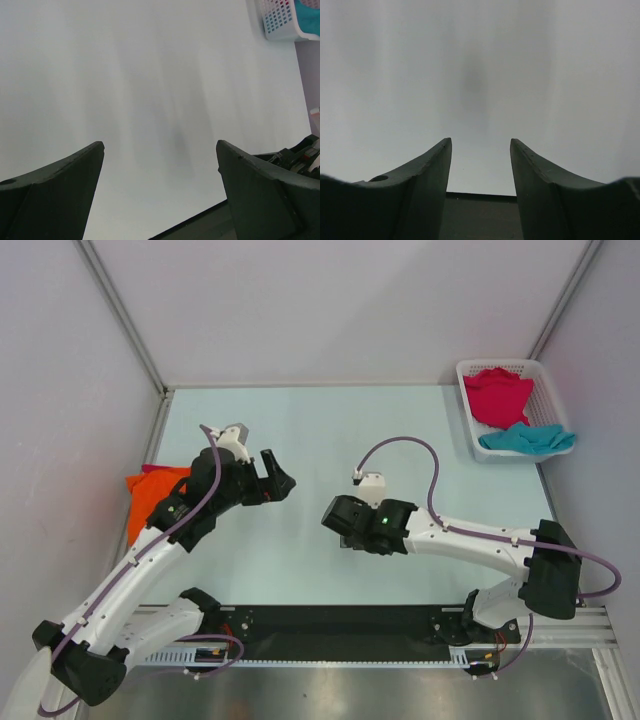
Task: Fold and stack the t-shirts
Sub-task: Grab crumpled tshirt from bin with the left arm
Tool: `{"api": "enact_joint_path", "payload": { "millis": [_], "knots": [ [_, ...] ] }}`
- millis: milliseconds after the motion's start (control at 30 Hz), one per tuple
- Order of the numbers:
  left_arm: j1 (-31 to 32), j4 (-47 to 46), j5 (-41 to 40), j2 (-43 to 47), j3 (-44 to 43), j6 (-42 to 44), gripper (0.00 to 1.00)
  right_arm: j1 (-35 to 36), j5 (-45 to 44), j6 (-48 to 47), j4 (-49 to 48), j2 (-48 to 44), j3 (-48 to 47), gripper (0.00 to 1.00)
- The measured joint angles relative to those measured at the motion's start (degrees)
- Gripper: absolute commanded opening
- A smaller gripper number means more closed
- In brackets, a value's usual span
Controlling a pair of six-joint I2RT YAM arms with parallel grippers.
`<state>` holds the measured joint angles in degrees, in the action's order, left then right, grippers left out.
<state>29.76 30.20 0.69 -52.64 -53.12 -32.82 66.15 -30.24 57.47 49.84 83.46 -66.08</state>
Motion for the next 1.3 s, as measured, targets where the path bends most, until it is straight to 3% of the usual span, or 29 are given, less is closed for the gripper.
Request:
{"api": "enact_joint_path", "payload": {
  "millis": [400, 833, 933, 1067, 1133, 1300],
  "knots": [
    [-1.3, 2.1, -1.3, 1.4, 0.0, 0.1, 1.00, -1.0, 0.2, -2.3, -5.5, -0.6, 0.1, 0.56],
    [-12.9, -0.7, 14.0, 2.7, 2.9, -0.4, 1.00, -2.4, -0.4, -5.8, -10.4, -6.2, 3.2, 0.56],
    [-16.2, -0.4, 16.6, 2.6, 2.9, -0.4, 1.00, -9.4, 2.9, -10.2, -15.7, -9.5, 4.3, 0.57],
    [-18.2, -0.3, 20.1, 2.6, 2.9, 0.3, 1.00, -33.4, 22.5, -12.5, -28.4, -9.8, 5.6, 0.57],
    [-18.5, 0.0, 21.7, 2.6, 2.9, 1.4, 0.99, -41.3, 27.6, -14.0, -29.0, -5.9, 3.0, 0.57],
    [-18.9, 2.2, 24.8, 1.9, 0.9, 6.4, 0.99, -42.5, 23.8, -21.7, -16.9, 13.4, -22.3, 0.60]
  ]
}}
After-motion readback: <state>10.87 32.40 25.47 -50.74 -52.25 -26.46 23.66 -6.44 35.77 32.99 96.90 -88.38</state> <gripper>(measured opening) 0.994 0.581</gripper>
